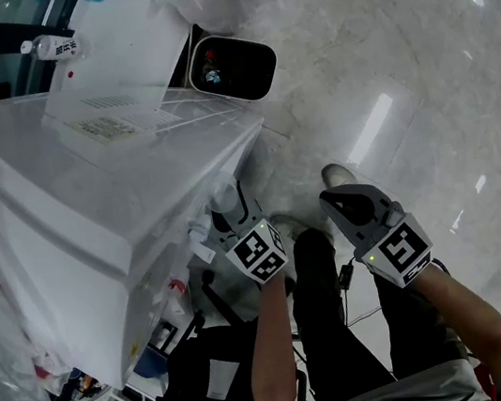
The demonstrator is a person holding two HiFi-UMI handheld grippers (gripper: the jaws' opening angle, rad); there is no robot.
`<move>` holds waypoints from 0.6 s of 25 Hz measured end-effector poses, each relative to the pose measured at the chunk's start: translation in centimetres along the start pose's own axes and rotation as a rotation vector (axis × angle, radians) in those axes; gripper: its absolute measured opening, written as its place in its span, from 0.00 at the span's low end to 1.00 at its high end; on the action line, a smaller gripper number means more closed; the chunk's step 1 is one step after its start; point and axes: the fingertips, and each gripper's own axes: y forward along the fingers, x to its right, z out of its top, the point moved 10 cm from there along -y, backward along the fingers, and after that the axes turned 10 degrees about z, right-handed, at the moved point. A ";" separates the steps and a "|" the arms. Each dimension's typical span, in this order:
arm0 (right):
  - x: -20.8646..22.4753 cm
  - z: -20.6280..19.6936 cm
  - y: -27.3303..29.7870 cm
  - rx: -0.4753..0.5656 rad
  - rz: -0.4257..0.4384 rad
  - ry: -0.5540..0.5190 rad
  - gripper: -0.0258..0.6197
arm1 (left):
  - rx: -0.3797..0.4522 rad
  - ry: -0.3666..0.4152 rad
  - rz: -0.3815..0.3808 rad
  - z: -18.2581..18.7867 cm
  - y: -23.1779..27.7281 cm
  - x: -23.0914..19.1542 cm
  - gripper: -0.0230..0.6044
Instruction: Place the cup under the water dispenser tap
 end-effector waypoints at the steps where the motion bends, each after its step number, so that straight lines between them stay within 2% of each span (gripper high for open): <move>1: 0.0 0.0 0.0 0.000 0.000 0.001 0.05 | -0.005 -0.006 -0.001 -0.1 0.0 0.0 0.46; 15: -0.5 0.4 -0.1 0.002 0.026 0.006 0.05 | -0.058 -0.014 0.007 -0.6 -2.2 -0.7 0.49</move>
